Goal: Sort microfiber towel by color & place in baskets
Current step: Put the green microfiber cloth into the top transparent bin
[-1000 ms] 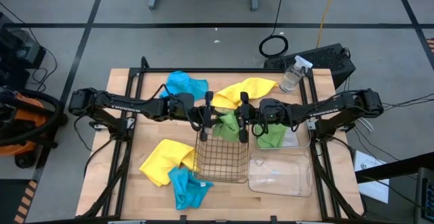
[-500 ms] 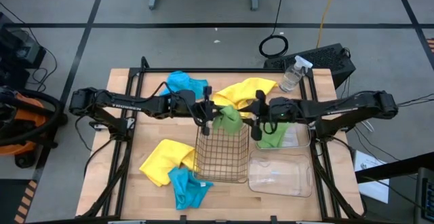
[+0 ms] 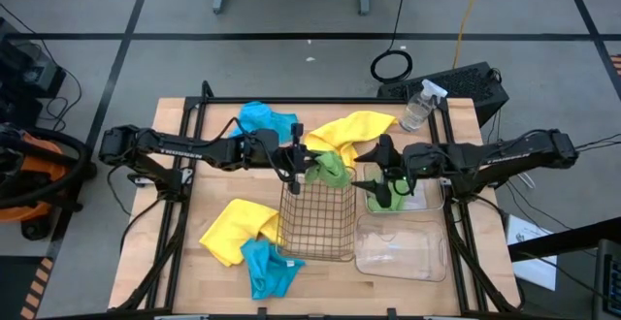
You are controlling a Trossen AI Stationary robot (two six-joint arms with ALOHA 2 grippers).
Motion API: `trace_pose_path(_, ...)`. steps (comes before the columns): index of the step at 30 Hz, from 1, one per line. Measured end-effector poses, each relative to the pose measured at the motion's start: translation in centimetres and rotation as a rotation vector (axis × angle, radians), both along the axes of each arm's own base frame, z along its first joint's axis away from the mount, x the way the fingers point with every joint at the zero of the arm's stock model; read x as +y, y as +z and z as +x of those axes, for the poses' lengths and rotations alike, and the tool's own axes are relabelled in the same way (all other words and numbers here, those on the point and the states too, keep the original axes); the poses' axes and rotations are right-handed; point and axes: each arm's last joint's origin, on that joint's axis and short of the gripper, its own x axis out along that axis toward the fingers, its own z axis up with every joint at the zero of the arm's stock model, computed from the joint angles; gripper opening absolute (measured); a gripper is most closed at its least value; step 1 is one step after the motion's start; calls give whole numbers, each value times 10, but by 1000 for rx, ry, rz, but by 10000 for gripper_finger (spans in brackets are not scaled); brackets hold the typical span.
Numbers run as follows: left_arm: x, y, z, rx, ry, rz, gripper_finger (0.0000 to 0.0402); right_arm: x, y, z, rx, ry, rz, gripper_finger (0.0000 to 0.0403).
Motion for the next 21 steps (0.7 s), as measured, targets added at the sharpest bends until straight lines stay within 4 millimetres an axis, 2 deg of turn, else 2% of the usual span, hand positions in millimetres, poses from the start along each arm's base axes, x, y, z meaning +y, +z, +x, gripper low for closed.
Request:
trace_pose_path(5, 1, 5, 1, -16, 2, 6, 19, 9, 6, -4, -39, 45, -23, 353)
trace_pose_path(11, 0, 9, 2, -52, -27, 4, 19, 14, 15, 1, -139, -42, -209, 357)
trace_pose_path(16, -2, 13, 3, -99, -87, -12, 19, 16, 15, 18, -219, 2, -242, 357)
trace_pose_path(21, -5, 16, 3, -128, -111, -13, 19, 13, -2, 40, -184, 12, -271, 357)
